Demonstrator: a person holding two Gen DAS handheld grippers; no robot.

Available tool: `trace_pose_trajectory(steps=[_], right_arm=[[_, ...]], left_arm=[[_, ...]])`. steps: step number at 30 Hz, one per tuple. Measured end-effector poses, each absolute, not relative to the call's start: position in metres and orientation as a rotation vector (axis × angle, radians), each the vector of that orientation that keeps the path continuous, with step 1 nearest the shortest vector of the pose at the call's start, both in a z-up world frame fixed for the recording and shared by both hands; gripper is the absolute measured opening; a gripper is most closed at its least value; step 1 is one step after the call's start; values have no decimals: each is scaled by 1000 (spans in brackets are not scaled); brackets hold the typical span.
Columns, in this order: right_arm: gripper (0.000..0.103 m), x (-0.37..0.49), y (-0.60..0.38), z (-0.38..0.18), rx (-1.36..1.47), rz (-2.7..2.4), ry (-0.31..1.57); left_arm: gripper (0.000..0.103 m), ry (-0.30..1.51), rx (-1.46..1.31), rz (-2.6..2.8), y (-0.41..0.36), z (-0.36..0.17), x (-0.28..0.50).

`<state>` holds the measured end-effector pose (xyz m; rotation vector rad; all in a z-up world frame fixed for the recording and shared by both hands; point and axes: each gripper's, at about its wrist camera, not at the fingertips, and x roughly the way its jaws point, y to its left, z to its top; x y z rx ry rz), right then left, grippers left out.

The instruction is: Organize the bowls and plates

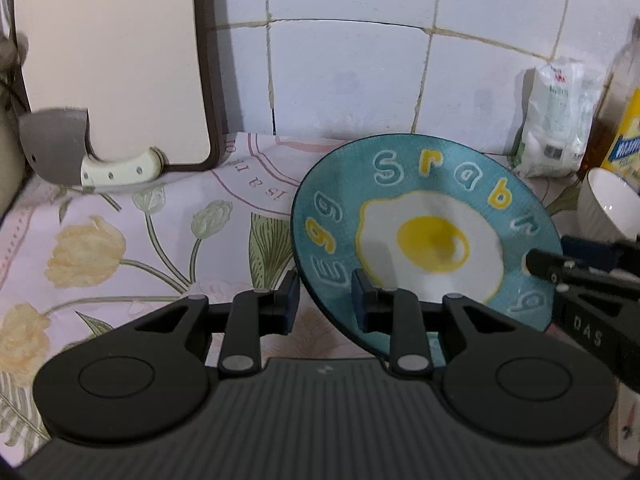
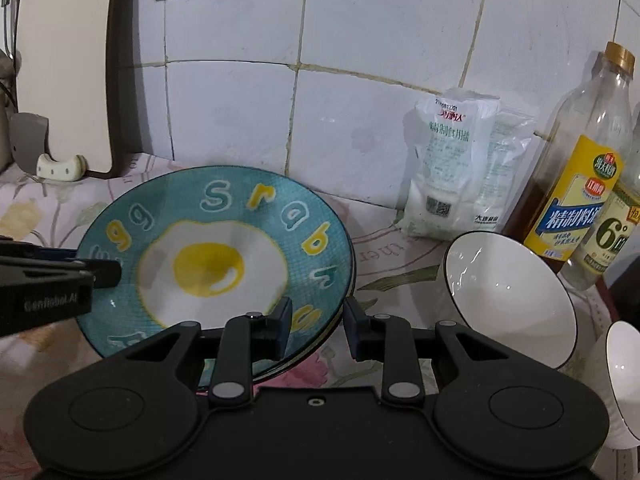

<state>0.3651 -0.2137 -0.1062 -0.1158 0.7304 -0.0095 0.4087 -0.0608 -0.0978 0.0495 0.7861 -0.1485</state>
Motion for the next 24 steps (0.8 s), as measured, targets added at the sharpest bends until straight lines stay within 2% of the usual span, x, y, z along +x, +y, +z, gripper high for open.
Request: trace_pose_trajectory(steps=[4,7,11,15,20,24], right_arm=[[33,362,-224,-105,-53,21,716],[33,349,-231,-98,-18,54,712],[33,326,-241,-78,29,113,718],[38,299,-244,-51,16,160,712],[45,261,-243,-17,-5,204,672],[57,231,-239,7,-29,234,647]], left_arm=[[34,756,86,-156,-63,-91,399],[46,716,94,-181,-59,-75,383],[53,687,99,-229,-56,-54,355],[57,675,107,-263,-48,-35,329],[66,649,122,-272,-36,-5,296],[72,664,161,-329,-32,15,267]])
